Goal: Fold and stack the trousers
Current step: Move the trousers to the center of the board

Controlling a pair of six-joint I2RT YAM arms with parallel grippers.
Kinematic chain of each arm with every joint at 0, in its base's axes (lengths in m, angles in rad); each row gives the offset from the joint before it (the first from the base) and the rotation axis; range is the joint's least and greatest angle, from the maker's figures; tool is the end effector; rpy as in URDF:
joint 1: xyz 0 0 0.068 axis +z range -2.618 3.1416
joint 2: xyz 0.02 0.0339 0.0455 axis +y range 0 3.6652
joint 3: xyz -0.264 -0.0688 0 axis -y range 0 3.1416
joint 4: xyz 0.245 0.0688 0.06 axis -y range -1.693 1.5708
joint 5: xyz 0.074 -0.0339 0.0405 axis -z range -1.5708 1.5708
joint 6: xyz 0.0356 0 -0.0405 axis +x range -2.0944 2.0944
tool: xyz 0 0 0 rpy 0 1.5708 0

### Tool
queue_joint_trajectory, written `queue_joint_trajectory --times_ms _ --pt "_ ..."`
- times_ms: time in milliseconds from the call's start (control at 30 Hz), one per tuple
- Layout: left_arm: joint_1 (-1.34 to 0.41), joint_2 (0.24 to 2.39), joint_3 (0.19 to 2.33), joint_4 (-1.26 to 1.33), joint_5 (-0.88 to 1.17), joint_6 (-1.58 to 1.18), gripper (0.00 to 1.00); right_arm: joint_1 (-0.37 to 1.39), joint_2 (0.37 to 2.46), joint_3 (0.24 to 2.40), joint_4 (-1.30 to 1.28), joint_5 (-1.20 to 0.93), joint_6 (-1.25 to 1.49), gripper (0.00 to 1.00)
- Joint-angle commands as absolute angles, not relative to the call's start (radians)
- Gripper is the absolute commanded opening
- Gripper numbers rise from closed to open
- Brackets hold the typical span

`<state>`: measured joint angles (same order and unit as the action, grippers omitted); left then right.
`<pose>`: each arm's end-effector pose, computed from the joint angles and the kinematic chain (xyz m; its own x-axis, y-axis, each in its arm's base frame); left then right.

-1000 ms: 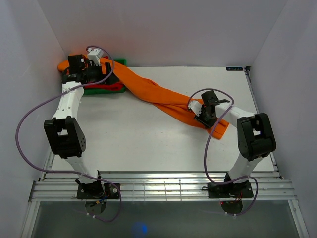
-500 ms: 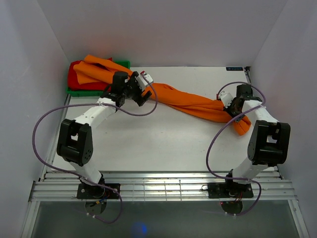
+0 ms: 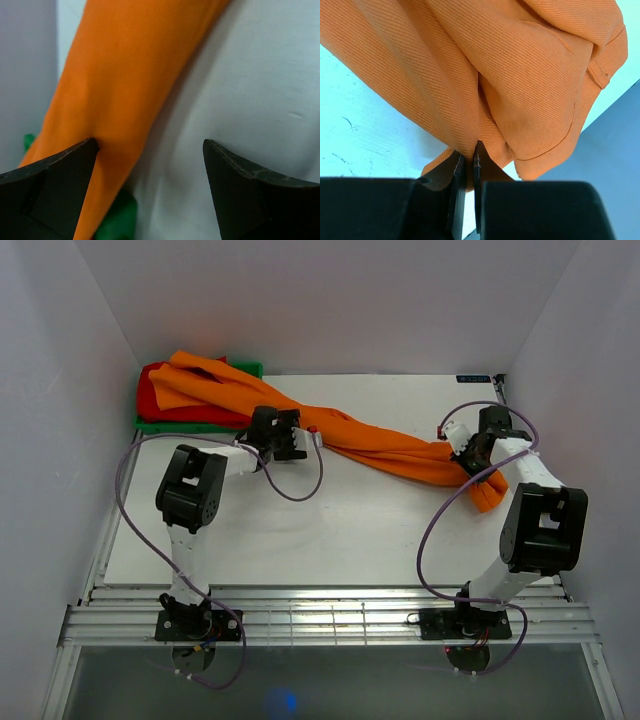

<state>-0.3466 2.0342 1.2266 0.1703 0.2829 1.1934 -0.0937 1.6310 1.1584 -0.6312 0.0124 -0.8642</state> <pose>0.4083 -0.1580 0.1497 0.2932 0.8432 -0.4506 0.7182 0.1168 0.6859 0.3292 -0.0314 0.2211 -0.6526 -0.7025 -0.2839 -0.6118 0.7096 -0.3496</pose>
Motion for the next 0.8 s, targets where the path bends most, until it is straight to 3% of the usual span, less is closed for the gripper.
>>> queue_joint_trajectory --times_ms 0,133,233,267,333,367,433,467,500,767 --pt "-0.348 2.123 1.314 0.414 0.132 1.258 0.98 -0.113 1.605 1.204 -0.638 -0.018 -0.864 0.08" --pt "-0.339 2.227 1.391 0.566 0.043 1.279 0.97 -0.138 1.615 1.21 -0.637 -0.02 -0.867 0.08" --pt "-0.334 2.284 1.475 0.603 -0.037 1.29 0.86 -0.146 1.62 1.223 -0.637 -0.025 -0.861 0.08" --pt "-0.334 2.292 1.521 0.607 -0.072 1.276 0.73 -0.147 1.618 1.227 -0.635 -0.026 -0.861 0.08" --pt "-0.33 2.264 1.546 0.609 -0.083 1.241 0.59 -0.149 1.612 1.239 -0.634 -0.029 -0.847 0.08" --pt "-0.33 2.237 1.548 0.611 -0.077 1.2 0.39 -0.149 1.609 1.246 -0.634 -0.034 -0.839 0.08" --pt "-0.33 2.142 1.534 0.604 -0.055 1.155 0.24 -0.149 1.597 1.265 -0.627 -0.055 -0.822 0.08" --pt "-0.33 2.107 1.525 0.603 -0.051 1.1 0.08 -0.149 1.589 1.273 -0.618 -0.069 -0.798 0.08" --pt "-0.33 2.074 1.525 0.6 -0.051 1.074 0.01 -0.149 1.583 1.282 -0.611 -0.069 -0.786 0.08" --pt "-0.264 1.763 1.491 0.56 -0.15 0.969 0.0 -0.149 1.525 1.405 -0.541 -0.21 -0.657 0.08"
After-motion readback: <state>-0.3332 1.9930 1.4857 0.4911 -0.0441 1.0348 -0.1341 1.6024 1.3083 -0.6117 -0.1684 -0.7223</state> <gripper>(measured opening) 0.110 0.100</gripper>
